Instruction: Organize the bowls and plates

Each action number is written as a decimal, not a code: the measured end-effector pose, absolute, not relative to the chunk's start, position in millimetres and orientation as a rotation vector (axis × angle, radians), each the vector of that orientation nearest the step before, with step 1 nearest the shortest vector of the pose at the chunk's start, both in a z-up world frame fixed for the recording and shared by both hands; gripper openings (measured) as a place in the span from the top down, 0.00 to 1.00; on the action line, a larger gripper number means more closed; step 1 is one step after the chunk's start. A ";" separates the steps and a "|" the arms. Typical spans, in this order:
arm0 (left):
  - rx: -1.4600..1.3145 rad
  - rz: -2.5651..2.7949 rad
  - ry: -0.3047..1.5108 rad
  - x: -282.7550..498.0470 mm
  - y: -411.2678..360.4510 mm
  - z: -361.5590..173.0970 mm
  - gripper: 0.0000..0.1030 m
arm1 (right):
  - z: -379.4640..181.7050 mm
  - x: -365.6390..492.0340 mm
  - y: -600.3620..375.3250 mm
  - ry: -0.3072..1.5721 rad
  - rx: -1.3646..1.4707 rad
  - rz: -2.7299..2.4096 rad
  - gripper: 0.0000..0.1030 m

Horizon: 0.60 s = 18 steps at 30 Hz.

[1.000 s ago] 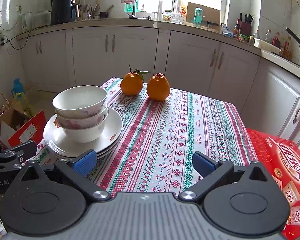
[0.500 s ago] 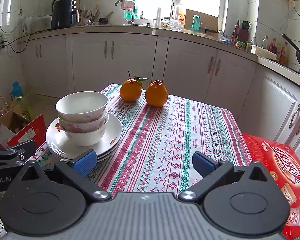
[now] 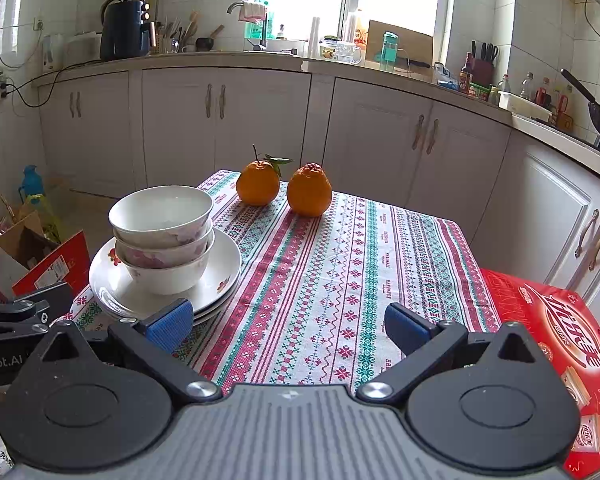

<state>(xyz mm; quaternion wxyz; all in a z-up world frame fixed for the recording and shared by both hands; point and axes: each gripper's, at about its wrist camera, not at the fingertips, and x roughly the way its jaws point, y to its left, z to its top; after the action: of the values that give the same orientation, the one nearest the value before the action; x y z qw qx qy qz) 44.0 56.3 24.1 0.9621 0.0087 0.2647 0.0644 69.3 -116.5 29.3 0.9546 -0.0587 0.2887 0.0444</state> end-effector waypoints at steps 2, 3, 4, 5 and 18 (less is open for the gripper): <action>0.016 0.131 0.538 44.0 55.8 24.2 0.01 | 29.5 69.5 -116.5 0.587 -0.119 0.089 0.00; 0.016 0.131 0.537 43.9 55.7 24.3 0.01 | 29.7 69.4 -116.5 0.586 -0.120 0.088 0.00; 0.015 0.132 0.536 44.0 55.6 24.5 0.01 | 29.8 69.3 -116.5 0.584 -0.120 0.087 0.00; 0.015 0.133 0.536 44.1 55.6 24.6 0.01 | 29.9 69.2 -116.6 0.583 -0.119 0.086 0.00; 0.015 0.129 0.532 42.8 54.9 25.0 0.01 | 30.7 67.7 -118.3 0.578 -0.114 0.079 0.00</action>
<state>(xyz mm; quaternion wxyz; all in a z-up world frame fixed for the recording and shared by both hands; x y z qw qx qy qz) 42.8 54.9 25.0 0.9627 0.0072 0.2628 0.0636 67.7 -118.3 30.7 0.9561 -0.0562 0.2848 0.0389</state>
